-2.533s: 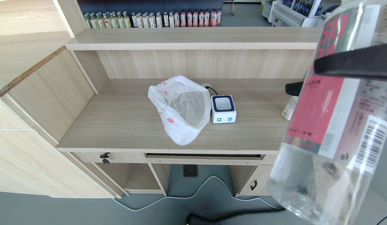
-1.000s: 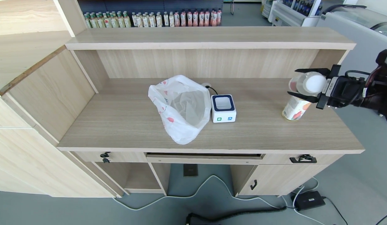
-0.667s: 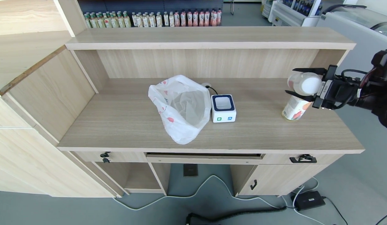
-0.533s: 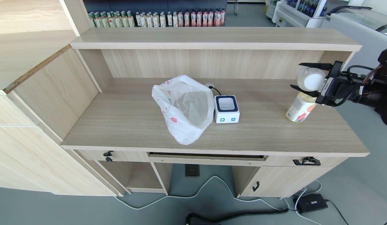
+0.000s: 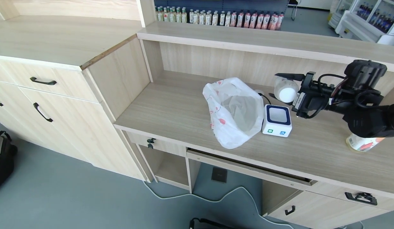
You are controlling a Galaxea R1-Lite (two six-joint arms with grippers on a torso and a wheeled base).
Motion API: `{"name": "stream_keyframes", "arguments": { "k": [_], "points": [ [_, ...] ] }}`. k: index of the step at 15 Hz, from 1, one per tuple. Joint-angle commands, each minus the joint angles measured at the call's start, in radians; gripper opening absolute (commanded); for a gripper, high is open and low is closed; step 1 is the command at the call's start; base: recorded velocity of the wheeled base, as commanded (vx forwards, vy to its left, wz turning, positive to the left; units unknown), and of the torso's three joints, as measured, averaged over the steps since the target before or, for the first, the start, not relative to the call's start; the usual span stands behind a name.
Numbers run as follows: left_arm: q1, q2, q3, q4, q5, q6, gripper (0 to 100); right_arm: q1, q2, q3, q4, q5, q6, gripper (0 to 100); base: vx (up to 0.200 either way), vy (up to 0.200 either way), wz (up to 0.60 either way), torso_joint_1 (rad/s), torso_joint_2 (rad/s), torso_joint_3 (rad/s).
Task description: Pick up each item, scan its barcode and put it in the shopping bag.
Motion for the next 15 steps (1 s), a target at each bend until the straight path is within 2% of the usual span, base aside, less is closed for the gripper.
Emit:
{"name": "stream_keyframes", "arguments": {
  "k": [1, 6, 15],
  "points": [
    [0.002, 0.0, 0.0, -0.002, 0.0, 0.0, 100, 0.001, 0.038, 0.004, -0.003, 0.001, -0.007, 0, 0.0, 0.0, 0.0, 0.0, 0.0, 0.0],
    [0.002, 0.0, 0.0, -0.002, 0.0, 0.0, 100, -0.004, 0.084, 0.017, -0.09, -0.001, -0.021, 0, 0.0, 0.0, 0.0, 0.0, 0.0, 0.0],
    [0.003, 0.0, 0.0, -0.002, 0.0, 0.0, 100, -0.041, 0.143, 0.035, -0.127, -0.001, -0.022, 0, 0.0, 0.0, 0.0, 0.0, 0.0, 0.0]
  ]
}}
